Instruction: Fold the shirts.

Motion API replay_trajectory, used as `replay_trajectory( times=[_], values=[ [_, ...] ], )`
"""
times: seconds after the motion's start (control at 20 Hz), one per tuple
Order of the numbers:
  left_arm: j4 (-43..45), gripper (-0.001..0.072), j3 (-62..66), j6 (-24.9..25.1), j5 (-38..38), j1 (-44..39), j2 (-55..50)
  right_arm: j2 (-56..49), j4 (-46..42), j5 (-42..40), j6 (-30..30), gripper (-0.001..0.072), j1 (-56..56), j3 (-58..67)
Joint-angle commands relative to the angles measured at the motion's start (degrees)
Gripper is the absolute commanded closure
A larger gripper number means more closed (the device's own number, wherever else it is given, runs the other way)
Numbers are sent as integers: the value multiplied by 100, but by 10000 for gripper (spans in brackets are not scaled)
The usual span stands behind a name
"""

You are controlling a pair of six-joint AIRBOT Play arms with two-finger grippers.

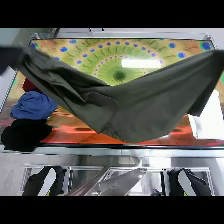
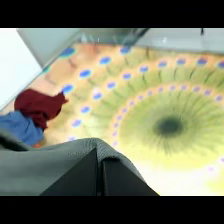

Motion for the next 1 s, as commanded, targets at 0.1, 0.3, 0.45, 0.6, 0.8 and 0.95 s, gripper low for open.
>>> replay_trajectory(
  times=[0.1,0.3,0.45,0.6,0.8,0.95],
  values=[
    [-133,684,-2796,472,-254,-326,-98,-1220,-1456,-13,44,684,1320,-457],
    [-136,684,-3744,807,-802,-490,-1154,-2544,-2028,-291,114,684,1685,-627],
    [-157,684,-3821,1014,-1051,-490,-2085,-3600,-2013,-579,177,684,1751,-627],
    [-149,684,-3532,1233,-1049,-490,-2940,-4365,-1965,-1014,170,684,1749,-625],
    [-149,683,-2684,1246,-855,-490,-3748,-4651,-1969,-1832,13,684,1742,-557],
    [-151,683,-2017,1241,-704,-490,-4155,-4651,-1709,-2592,-269,684,1742,-96]
  ],
)
